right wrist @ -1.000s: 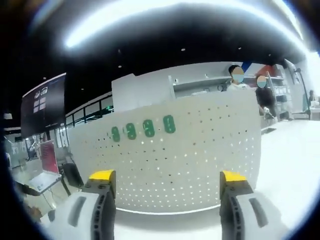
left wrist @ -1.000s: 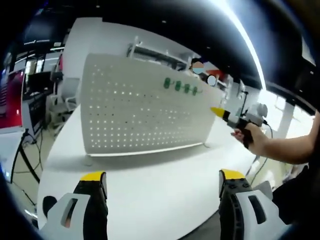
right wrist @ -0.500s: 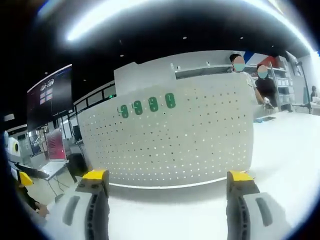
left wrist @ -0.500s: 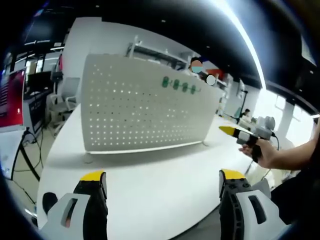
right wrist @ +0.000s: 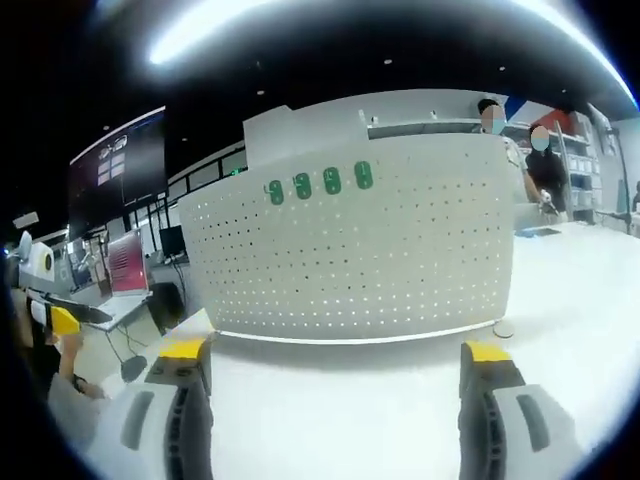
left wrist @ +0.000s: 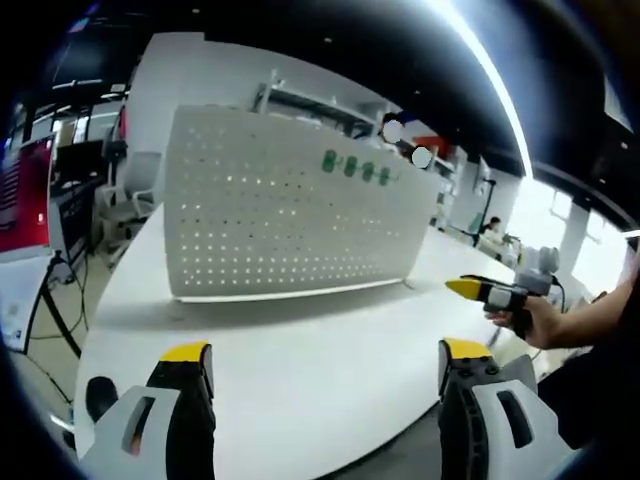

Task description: Insert the hook assembly into the mounting plate slot until the hook locks in place.

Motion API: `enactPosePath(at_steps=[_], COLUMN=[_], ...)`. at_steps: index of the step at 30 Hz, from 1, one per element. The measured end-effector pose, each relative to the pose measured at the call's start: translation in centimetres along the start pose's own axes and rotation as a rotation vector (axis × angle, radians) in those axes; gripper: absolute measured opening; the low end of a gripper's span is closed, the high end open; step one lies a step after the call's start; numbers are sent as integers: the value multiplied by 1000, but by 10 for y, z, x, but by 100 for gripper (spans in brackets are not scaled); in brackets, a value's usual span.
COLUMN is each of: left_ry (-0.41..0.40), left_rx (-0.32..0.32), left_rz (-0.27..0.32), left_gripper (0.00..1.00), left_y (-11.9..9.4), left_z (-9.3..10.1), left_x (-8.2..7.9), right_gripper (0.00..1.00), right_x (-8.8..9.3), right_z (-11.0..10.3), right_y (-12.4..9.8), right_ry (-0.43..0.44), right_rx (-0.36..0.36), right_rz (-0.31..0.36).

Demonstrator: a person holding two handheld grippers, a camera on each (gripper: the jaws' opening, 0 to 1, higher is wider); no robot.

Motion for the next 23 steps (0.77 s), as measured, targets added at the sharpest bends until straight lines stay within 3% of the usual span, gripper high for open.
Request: enactPosePath(at_steps=[15, 17, 23], left_ry=[-13, -18, -11], left_rx=[-17, -16, -7], left_rz=[0, 1, -6], left_gripper=[93, 93, 93], left_y=[-6, -6, -4], left_z=[3, 4, 8], left_x=[6, 5, 5], right_gripper=[100, 100, 100], right_x=[15, 23, 33], right_z=[2, 3, -4], right_y=[-16, -18, -21], right_ry=[-82, -106, -100], right_rx=[-30, -25, -55], right_rz=[-65, -116, -150])
Point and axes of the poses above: the point that each gripper's makers call its tool centre point, and the gripper's own axes: y roughly forward along the fingers, z roughly to its right, x roughly out of its underside, the point moved 5 cm from there along -y, roughly backward along the fingers, and after that the axes turned 7 degrees about z, right-handed, at the moved point
